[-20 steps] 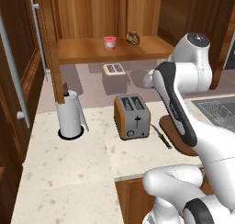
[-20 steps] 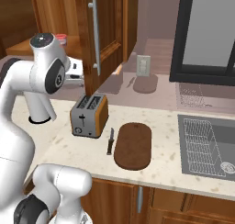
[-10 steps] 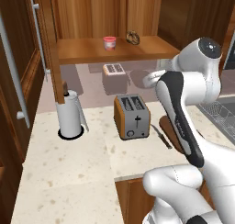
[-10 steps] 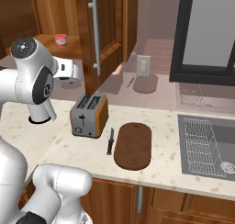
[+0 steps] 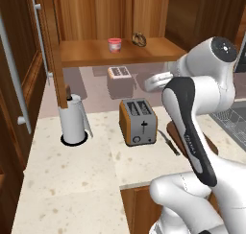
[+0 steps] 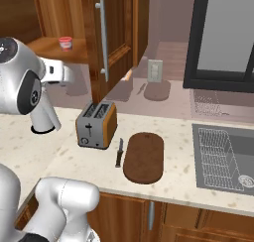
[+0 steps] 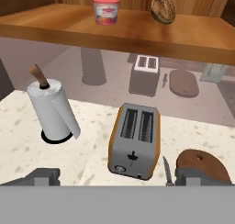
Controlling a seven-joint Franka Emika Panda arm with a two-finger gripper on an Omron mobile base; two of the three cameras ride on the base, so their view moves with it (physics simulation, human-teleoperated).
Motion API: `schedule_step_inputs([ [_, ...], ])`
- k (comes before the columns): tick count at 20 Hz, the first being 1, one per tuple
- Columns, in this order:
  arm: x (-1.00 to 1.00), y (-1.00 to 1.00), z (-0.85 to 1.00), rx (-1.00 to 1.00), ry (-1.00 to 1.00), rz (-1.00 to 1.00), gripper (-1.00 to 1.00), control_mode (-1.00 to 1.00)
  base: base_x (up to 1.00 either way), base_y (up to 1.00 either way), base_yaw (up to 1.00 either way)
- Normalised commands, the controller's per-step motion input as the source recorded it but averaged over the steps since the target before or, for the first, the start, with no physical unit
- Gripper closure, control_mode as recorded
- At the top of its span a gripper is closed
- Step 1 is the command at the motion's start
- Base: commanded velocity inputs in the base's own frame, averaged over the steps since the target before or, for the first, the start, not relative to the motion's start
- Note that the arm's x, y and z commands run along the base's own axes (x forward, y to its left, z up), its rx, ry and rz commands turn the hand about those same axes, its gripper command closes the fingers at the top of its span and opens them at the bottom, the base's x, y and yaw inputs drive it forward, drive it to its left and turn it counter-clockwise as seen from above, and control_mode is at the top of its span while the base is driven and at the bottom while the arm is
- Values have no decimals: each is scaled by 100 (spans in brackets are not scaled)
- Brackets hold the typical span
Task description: Pick the bread, place it on the cutting board, pick the jam, place it on the counter, and close the cabinet.
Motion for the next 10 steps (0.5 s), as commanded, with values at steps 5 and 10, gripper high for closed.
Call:
schedule_step_inputs([
  [5,-4,29,33,5,0,0,-100,-100,0,0,0],
  [10,0,31,19,2,-4,0,-100,-100,0,0,0],
])
